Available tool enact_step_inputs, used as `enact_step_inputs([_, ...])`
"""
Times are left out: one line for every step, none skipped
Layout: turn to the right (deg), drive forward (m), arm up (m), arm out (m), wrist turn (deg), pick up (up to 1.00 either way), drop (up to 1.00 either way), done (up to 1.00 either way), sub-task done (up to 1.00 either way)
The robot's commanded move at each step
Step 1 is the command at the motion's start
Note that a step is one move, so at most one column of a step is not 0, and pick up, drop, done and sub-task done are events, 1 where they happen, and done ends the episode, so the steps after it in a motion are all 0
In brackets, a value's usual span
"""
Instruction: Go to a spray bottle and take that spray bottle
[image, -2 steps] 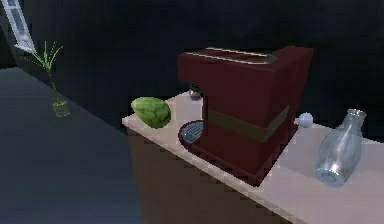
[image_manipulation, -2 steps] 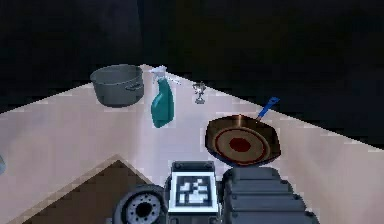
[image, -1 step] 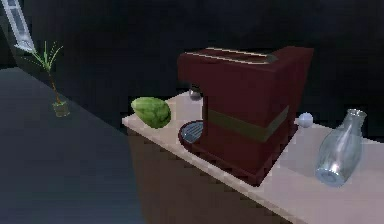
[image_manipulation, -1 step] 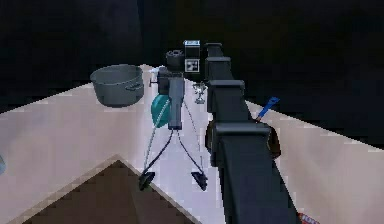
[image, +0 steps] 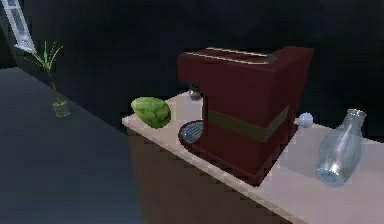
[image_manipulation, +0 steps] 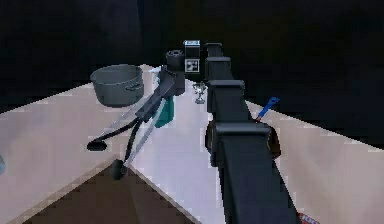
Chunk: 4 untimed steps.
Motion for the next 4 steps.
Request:
enact_step_inputs([0.0, 0.0, 0.0, 0.0, 45.0, 0.0, 0.0, 0.0, 0.0])
enact_step_inputs([0.0, 0.0, 0.0, 0.0, 45.0, 0.0, 0.0, 0.0, 0.0])
enact_step_inputs([0.0, 0.0, 0.0, 0.0, 12.0, 0.0, 0.0, 0.0, 0.0])
enact_step_inputs([0.0, 0.0, 0.0, 0.0, 0.0, 1.0, 0.0, 0.0, 0.0])
